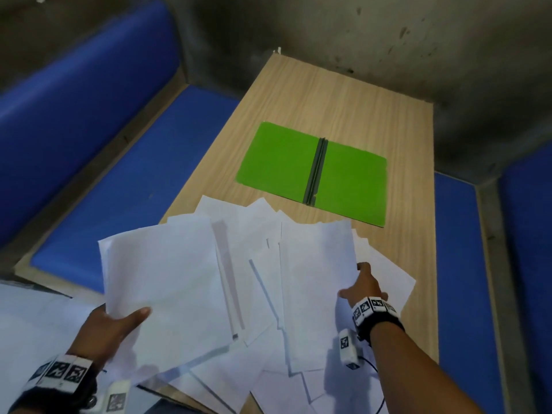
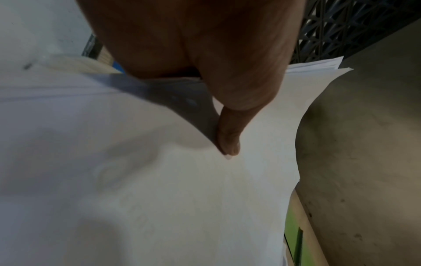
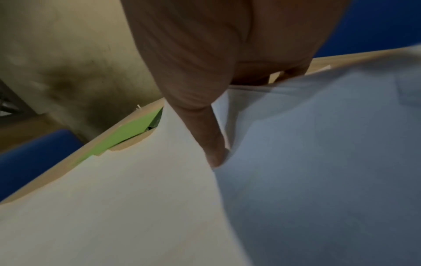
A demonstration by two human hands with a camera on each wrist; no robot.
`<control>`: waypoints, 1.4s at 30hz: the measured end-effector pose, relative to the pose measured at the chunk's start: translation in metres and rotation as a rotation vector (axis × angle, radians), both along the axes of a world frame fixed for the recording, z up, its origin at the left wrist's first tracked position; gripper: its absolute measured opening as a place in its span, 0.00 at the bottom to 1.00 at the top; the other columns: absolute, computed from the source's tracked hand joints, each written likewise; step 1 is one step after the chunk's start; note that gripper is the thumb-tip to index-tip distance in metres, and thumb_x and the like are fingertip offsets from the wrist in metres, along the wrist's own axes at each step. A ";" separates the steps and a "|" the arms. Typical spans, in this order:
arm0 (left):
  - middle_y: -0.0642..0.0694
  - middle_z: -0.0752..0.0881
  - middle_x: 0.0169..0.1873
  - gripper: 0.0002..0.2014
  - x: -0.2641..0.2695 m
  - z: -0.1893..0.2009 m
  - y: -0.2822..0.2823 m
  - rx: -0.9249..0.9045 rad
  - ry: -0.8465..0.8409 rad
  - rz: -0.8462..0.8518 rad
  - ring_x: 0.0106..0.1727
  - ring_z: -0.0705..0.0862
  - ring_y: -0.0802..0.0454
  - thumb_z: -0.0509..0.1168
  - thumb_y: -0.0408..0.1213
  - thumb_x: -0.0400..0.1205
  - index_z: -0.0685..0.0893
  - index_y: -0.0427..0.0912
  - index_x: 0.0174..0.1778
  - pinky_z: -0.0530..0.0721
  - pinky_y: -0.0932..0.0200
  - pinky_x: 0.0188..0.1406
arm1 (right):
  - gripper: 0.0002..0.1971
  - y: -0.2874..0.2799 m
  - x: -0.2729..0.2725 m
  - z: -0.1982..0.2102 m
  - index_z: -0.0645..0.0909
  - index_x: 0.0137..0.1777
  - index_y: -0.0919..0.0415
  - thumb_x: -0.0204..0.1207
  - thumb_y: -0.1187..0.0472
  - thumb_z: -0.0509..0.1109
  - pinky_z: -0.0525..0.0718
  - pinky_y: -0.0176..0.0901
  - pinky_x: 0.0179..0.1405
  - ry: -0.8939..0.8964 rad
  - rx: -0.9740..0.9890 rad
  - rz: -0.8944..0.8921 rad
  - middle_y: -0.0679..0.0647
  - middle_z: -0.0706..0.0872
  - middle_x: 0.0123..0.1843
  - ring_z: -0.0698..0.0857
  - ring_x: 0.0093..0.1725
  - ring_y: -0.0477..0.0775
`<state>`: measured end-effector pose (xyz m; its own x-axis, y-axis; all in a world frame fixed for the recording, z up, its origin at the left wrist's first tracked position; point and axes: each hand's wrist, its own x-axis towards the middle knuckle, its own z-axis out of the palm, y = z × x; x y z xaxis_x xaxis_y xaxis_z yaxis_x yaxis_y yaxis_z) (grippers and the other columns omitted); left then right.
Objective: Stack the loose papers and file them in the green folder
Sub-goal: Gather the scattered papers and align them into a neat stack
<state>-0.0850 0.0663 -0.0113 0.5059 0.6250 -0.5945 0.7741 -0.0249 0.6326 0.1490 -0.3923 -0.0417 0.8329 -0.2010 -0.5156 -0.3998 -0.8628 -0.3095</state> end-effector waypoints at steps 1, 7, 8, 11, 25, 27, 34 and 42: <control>0.33 0.89 0.43 0.23 0.003 0.000 -0.004 -0.009 -0.008 -0.009 0.44 0.86 0.35 0.81 0.42 0.71 0.85 0.30 0.55 0.80 0.48 0.37 | 0.29 -0.001 -0.002 0.006 0.68 0.60 0.53 0.64 0.63 0.81 0.75 0.50 0.55 -0.023 0.083 -0.003 0.51 0.80 0.45 0.79 0.45 0.56; 0.36 0.91 0.44 0.20 0.028 0.002 -0.022 -0.010 -0.075 -0.148 0.42 0.88 0.41 0.81 0.40 0.72 0.87 0.34 0.56 0.82 0.51 0.38 | 0.11 -0.023 -0.027 0.041 0.81 0.52 0.55 0.72 0.66 0.75 0.84 0.51 0.48 -0.098 0.408 0.078 0.52 0.88 0.48 0.87 0.51 0.60; 0.36 0.91 0.44 0.19 0.033 0.004 -0.024 -0.006 -0.088 -0.168 0.42 0.88 0.41 0.80 0.37 0.73 0.87 0.34 0.57 0.82 0.53 0.36 | 0.14 -0.028 -0.032 0.048 0.82 0.53 0.54 0.71 0.68 0.75 0.83 0.52 0.51 -0.124 0.464 0.057 0.52 0.88 0.50 0.86 0.53 0.60; 0.36 0.91 0.45 0.19 0.048 0.004 -0.033 -0.015 -0.102 -0.230 0.42 0.88 0.40 0.80 0.37 0.73 0.86 0.36 0.58 0.84 0.49 0.40 | 0.20 -0.040 -0.050 0.072 0.83 0.59 0.51 0.69 0.70 0.77 0.84 0.54 0.57 -0.201 0.687 -0.138 0.51 0.90 0.56 0.88 0.57 0.55; 0.64 0.86 0.60 0.25 0.087 0.041 -0.174 -0.680 -0.105 -0.455 0.60 0.85 0.60 0.50 0.69 0.82 0.79 0.61 0.67 0.75 0.54 0.69 | 0.52 0.003 -0.143 0.036 0.81 0.65 0.62 0.36 0.47 0.92 0.88 0.41 0.49 -0.023 1.067 -0.423 0.51 0.92 0.54 0.89 0.58 0.54; 0.52 0.89 0.63 0.39 0.087 0.033 -0.173 -0.655 -0.170 -0.578 0.66 0.86 0.47 0.71 0.73 0.67 0.82 0.52 0.70 0.78 0.41 0.72 | 0.42 0.003 -0.146 0.037 0.82 0.60 0.58 0.42 0.49 0.91 0.87 0.34 0.48 -0.133 0.883 -0.332 0.44 0.91 0.51 0.88 0.57 0.52; 0.47 0.92 0.56 0.32 0.120 0.085 -0.177 -0.559 -0.613 -0.528 0.60 0.89 0.46 0.79 0.51 0.63 0.85 0.44 0.62 0.86 0.51 0.59 | 0.15 0.002 -0.123 0.101 0.87 0.46 0.55 0.64 0.71 0.83 0.88 0.37 0.42 -0.565 0.849 -0.368 0.41 0.93 0.42 0.90 0.44 0.40; 0.53 0.94 0.48 0.26 0.122 0.066 -0.191 -0.327 -0.572 -0.571 0.52 0.92 0.55 0.87 0.39 0.61 0.89 0.45 0.55 0.89 0.57 0.46 | 0.30 0.001 -0.122 0.090 0.87 0.49 0.55 0.45 0.50 0.91 0.83 0.27 0.31 -0.370 0.795 -0.388 0.39 0.92 0.41 0.90 0.42 0.40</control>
<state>0.0365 -0.1245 0.0544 0.9657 0.0269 -0.2582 0.2594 -0.0616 0.9638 0.0265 -0.3911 0.0486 0.9192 -0.2021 -0.3379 -0.3733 -0.1743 -0.9112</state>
